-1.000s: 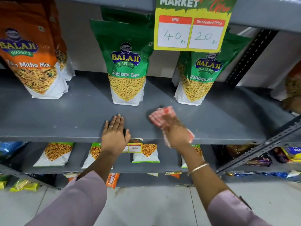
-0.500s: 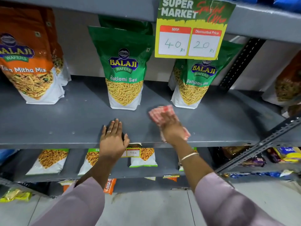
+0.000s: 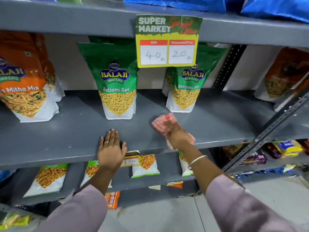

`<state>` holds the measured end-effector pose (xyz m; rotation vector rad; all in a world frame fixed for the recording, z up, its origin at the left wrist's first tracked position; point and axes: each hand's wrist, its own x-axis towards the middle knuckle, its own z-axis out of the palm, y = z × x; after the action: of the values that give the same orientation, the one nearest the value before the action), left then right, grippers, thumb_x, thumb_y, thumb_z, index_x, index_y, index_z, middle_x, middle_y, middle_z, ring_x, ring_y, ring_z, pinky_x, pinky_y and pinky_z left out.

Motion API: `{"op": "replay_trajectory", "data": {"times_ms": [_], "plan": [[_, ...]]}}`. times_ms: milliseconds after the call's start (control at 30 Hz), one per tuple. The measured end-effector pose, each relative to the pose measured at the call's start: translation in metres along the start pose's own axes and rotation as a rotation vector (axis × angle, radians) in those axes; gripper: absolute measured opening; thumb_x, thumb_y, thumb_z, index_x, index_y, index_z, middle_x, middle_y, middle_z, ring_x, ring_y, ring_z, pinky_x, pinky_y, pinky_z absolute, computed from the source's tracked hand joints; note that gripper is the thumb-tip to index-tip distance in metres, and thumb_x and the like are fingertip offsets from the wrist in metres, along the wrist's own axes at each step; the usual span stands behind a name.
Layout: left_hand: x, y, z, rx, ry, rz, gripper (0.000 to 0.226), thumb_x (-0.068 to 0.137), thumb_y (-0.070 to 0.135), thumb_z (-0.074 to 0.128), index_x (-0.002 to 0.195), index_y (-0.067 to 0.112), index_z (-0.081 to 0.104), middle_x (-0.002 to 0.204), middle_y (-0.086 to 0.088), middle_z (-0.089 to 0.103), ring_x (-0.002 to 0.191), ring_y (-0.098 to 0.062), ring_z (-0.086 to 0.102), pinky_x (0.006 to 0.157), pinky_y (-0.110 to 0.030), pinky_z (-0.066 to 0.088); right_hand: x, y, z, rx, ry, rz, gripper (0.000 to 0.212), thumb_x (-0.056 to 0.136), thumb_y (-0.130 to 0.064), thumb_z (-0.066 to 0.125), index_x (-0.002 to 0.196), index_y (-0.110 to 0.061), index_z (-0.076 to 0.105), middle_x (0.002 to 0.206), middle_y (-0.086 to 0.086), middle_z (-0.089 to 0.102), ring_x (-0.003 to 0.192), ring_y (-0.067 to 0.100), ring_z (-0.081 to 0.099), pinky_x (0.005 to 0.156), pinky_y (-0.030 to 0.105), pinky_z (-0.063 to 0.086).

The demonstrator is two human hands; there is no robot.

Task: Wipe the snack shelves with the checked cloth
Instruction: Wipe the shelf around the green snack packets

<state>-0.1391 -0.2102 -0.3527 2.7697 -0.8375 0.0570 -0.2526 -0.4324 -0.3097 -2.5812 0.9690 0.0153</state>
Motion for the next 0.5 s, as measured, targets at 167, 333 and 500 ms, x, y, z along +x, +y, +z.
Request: {"op": "replay_trajectory", "data": {"times_ms": [167, 333, 500], "plan": [[-0.003, 0.033, -0.008, 0.043, 0.090, -0.017, 0.072, 0.090, 0.042, 0.018, 0.129, -0.011, 0.048, 0.135, -0.027, 0.047, 0.126, -0.038, 0.045, 0.107, -0.050, 0.029, 0.010, 0.091, -0.050, -0.114, 0.045, 0.285, 0.067, 0.096, -0.022, 0.043, 0.153, -0.017, 0.009, 0.163, 0.009, 0.005, 0.149, 0.033, 0.007, 0.121, 0.046, 0.016], [0.010, 0.164, 0.003, 0.048, 0.084, 0.085, 0.078, 0.098, 0.047, 0.005, 0.124, -0.009, 0.053, 0.131, -0.025, 0.053, 0.120, -0.035, 0.053, 0.100, -0.050, 0.038, 0.003, 0.085, -0.040, -0.213, 0.017, -0.139, 0.063, 0.097, -0.020, 0.038, 0.153, -0.020, 0.009, 0.162, -0.001, 0.008, 0.149, 0.024, 0.011, 0.121, 0.044, 0.019], [0.008, 0.255, 0.035, 0.015, -0.020, 0.107, 0.084, 0.099, 0.049, 0.000, 0.120, -0.008, 0.058, 0.127, -0.023, 0.057, 0.114, -0.034, 0.058, 0.093, -0.051, 0.045, 0.032, 0.170, -0.064, -0.113, 0.042, -0.112, 0.058, 0.099, -0.019, 0.032, 0.153, -0.024, 0.011, 0.162, -0.003, 0.001, 0.150, 0.022, 0.002, 0.123, 0.044, 0.014]]}}
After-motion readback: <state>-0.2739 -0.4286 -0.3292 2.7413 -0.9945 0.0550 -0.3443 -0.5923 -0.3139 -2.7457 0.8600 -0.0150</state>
